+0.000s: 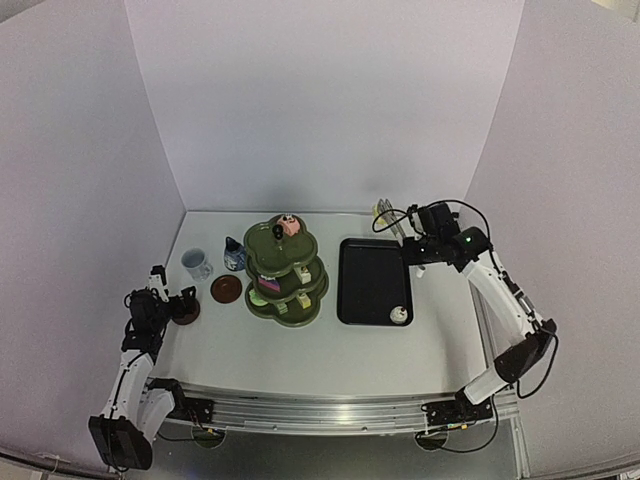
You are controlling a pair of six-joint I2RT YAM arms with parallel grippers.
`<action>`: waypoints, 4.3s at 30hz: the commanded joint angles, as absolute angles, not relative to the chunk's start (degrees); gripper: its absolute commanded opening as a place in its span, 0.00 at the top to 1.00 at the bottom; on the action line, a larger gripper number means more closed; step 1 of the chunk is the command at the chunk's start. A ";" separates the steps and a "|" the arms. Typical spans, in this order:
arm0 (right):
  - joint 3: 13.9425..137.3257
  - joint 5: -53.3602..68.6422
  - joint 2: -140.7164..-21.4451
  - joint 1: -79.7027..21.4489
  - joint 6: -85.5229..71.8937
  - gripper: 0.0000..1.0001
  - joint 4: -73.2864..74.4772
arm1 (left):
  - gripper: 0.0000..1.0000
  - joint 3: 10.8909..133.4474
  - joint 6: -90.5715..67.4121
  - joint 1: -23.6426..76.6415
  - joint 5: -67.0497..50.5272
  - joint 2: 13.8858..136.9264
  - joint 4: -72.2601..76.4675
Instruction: Serve the afternoon tea
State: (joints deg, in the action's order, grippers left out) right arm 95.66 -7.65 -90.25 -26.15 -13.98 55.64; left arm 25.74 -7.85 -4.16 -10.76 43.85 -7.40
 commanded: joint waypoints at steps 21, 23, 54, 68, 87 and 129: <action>141.23 -16.33 -113.15 -65.14 -5.98 1.00 58.62 | 0.01 24.62 -9.91 -4.24 -12.98 33.58 -9.81; 141.08 -18.88 -114.44 -65.63 -6.68 1.00 58.65 | 0.00 25.36 -9.18 -4.27 -15.25 33.27 -10.46; 132.28 -28.39 -115.78 -66.53 -10.74 1.00 58.62 | 0.00 26.87 -6.21 -4.26 -22.07 29.54 -14.58; 135.99 -27.89 -115.97 -66.53 -10.82 0.70 58.55 | 0.00 26.78 -6.49 -4.25 -22.01 29.14 -14.93; 133.00 -28.70 -113.56 -66.53 -11.59 0.70 58.45 | 0.00 26.76 -6.43 -4.30 -22.04 28.71 -15.23; 138.50 -28.34 -112.56 -65.93 -10.18 0.68 57.67 | 0.00 26.63 -6.51 -4.25 -22.24 29.01 -14.85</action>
State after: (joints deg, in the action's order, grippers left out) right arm 136.53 -27.20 -116.87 -66.13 -10.55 60.05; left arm 25.47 -6.26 -4.16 -21.39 29.19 -15.25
